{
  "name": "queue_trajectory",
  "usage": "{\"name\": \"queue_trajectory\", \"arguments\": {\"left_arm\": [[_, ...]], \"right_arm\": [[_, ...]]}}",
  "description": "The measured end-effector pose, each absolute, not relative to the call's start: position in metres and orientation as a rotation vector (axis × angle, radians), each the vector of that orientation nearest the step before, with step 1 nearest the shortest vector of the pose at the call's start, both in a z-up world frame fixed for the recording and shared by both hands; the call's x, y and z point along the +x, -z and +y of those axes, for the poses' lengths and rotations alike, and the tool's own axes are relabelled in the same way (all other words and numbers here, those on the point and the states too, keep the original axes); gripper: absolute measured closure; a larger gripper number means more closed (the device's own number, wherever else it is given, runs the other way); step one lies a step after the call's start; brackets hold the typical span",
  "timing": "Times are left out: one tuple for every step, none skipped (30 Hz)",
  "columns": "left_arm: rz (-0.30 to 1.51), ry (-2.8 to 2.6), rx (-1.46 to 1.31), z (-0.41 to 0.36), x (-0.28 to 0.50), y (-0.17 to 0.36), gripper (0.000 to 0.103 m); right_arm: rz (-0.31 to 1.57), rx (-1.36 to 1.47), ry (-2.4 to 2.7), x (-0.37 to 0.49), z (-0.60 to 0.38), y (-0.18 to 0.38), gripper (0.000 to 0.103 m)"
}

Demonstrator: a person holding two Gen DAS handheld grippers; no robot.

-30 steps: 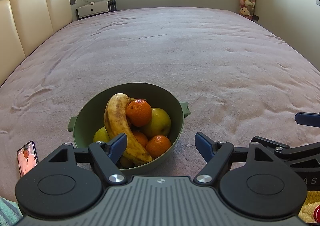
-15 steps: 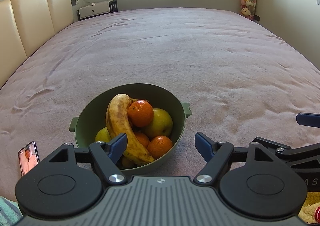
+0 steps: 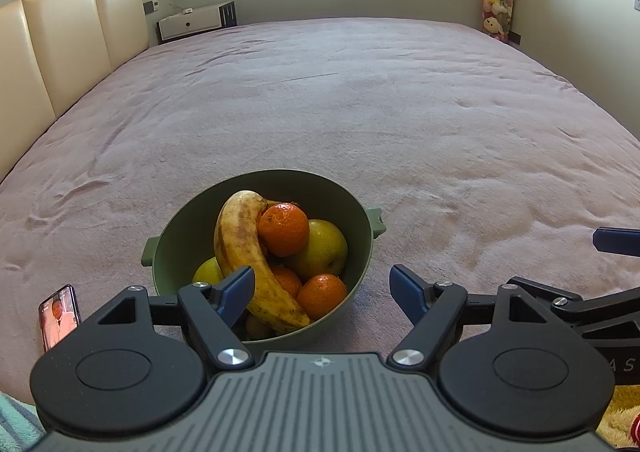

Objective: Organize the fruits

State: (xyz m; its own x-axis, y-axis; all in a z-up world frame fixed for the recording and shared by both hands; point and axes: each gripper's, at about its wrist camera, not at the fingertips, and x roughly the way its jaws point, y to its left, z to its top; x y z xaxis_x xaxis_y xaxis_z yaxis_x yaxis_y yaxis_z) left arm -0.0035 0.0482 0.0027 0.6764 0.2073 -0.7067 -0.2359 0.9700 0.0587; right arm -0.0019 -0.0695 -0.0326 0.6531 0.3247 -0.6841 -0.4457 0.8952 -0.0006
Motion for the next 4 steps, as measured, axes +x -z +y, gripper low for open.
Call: {"name": "queue_trajectory", "arguments": {"left_arm": [[0.788, -0.251, -0.038, 0.0482, -0.0037, -0.0029, 0.013], [0.786, -0.252, -0.038, 0.0483, -0.0038, -0.0031, 0.013], [0.786, -0.253, -0.037, 0.0486, -0.0037, -0.0033, 0.013], [0.786, -0.254, -0.037, 0.0477, -0.0043, -0.0034, 0.013]], "right_arm": [[0.74, -0.174, -0.439, -0.002, -0.0694, 0.0326, 0.004], [0.74, -0.174, -0.439, -0.002, -0.0693, 0.0327, 0.004], [0.74, -0.174, -0.438, -0.002, -0.0693, 0.0327, 0.004], [0.74, -0.174, -0.438, -0.0021, -0.0692, 0.0327, 0.004]]}}
